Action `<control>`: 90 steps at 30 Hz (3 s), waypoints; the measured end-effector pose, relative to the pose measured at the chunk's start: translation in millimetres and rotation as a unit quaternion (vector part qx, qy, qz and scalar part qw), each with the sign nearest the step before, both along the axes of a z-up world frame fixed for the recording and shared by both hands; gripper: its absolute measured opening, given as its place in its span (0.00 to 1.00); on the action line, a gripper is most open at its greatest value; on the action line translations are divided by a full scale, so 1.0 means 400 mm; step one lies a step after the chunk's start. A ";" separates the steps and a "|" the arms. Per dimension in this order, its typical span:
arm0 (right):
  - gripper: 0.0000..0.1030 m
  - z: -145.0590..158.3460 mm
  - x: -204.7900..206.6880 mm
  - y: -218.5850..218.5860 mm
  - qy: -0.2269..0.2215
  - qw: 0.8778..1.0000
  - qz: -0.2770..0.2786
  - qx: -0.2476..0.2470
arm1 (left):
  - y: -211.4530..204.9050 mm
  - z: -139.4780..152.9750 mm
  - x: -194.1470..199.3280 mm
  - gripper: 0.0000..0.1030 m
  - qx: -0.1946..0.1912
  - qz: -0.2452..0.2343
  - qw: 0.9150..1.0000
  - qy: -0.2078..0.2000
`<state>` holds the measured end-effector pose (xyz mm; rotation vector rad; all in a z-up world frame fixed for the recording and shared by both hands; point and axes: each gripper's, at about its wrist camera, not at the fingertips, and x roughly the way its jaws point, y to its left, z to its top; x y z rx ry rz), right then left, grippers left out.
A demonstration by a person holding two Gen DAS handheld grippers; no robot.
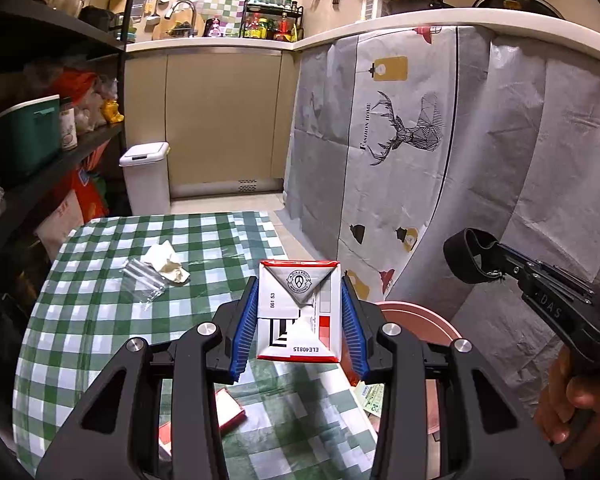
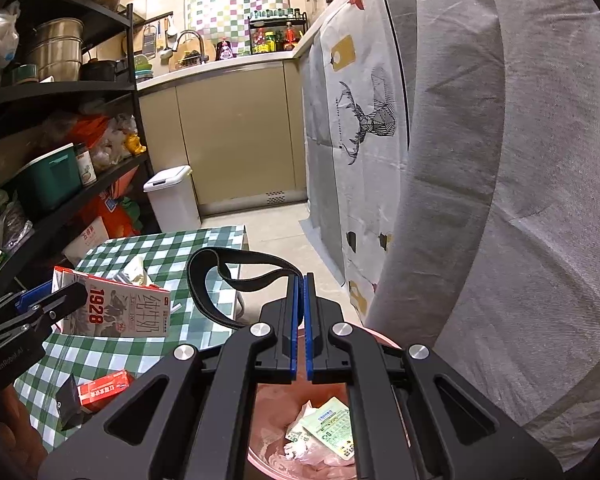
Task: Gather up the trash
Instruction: 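Carry the milk carton with the left tool while the right tool carries the strap to the bin, then open the left tool over the pink bin while the right tool releases the black strap into it, then move both open tools back toward the clear plastic wrapper and crumpled tissue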
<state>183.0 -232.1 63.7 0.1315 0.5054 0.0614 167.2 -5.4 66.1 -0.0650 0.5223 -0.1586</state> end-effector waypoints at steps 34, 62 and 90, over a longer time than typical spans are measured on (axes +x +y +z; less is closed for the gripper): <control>0.03 -0.063 0.036 -0.124 0.035 0.998 -0.045 0.007 | -0.213 -0.110 0.072 0.38 0.015 -0.073 0.997 0.035; 0.32 -0.062 0.039 -0.088 0.035 0.999 -0.040 0.003 | -0.106 -0.073 0.068 0.49 -0.001 -0.030 0.999 0.026; 0.05 0.014 0.011 0.169 -0.012 0.998 0.061 0.022 | 0.282 0.019 0.026 0.42 0.009 0.069 0.997 0.014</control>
